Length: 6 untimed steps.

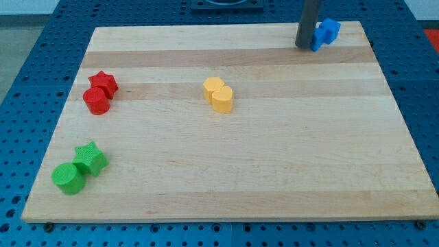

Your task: Move the arm to the right of the yellow heart

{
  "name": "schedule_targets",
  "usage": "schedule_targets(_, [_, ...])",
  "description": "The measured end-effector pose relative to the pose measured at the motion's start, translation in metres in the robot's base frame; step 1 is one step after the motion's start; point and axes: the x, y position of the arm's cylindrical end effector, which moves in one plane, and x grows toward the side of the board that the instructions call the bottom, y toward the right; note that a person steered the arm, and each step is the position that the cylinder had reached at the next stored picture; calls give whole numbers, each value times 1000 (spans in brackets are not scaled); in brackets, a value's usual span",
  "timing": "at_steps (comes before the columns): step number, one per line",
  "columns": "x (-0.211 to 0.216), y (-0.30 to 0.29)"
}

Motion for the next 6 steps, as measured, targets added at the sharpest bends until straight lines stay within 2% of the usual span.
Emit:
schedule_targets(1, [0,0])
schedule_targets(4, [28,-54])
schedule_targets(6, [96,-54])
